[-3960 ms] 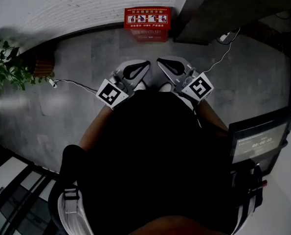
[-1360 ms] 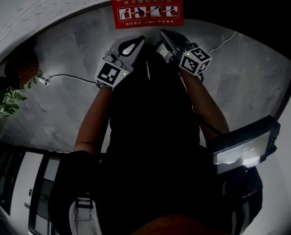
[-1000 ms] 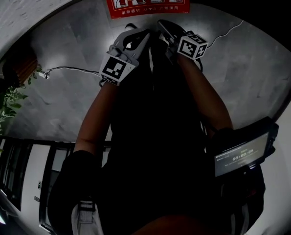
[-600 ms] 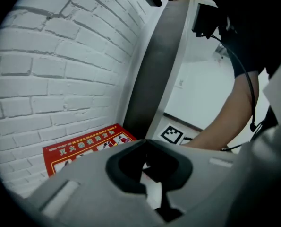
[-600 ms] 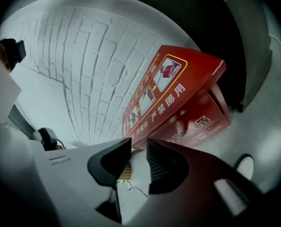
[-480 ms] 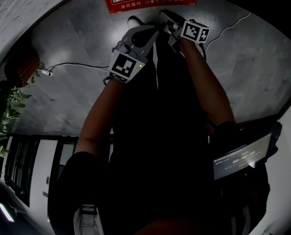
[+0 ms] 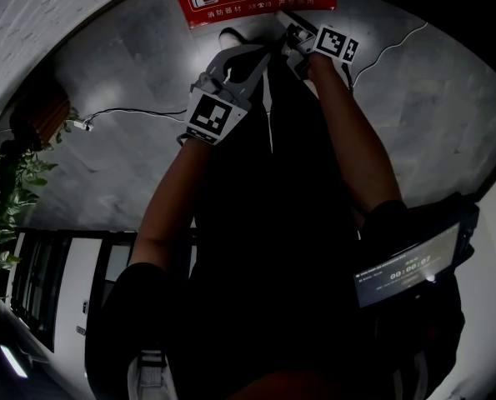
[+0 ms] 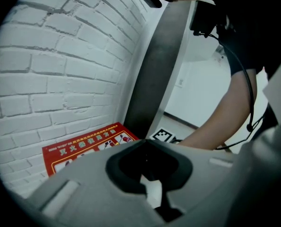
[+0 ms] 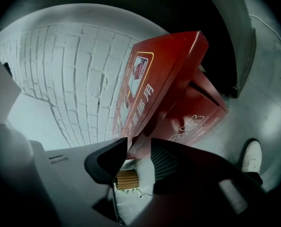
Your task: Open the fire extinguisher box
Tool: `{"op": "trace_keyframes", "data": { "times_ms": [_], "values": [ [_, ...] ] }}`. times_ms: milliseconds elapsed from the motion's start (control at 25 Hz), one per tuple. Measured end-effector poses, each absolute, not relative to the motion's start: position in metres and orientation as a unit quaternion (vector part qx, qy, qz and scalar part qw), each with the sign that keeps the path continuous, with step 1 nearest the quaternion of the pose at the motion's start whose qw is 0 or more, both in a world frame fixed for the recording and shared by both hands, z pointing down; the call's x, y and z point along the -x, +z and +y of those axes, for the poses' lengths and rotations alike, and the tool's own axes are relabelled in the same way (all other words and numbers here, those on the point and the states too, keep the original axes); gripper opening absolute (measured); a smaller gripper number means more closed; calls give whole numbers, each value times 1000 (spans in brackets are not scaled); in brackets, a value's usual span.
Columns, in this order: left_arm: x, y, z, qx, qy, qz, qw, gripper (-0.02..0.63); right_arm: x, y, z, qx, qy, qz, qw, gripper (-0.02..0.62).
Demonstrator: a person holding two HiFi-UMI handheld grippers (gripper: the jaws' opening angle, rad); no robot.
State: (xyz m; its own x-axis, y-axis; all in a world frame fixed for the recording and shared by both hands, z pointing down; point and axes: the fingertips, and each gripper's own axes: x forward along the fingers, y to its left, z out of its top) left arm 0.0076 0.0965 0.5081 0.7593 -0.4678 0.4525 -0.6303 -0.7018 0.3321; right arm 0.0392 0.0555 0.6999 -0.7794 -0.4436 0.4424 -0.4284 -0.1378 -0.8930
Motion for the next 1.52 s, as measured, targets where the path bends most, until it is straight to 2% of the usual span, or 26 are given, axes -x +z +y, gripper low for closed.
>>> {"op": "trace_keyframes", "data": {
  "times_ms": [720,1160,1520],
  "values": [
    [-5,517,98,-902,177,-307,248,3,-42,683,48,334,-671,661,31,115],
    [-6,508,100,-905,170,-307,239,3,-40,603,33,313,-618,717,76,106],
    [2,488,87,-912,161,-308,218,3,-25,534,-18,301,-565,756,136,73]
  ]
}}
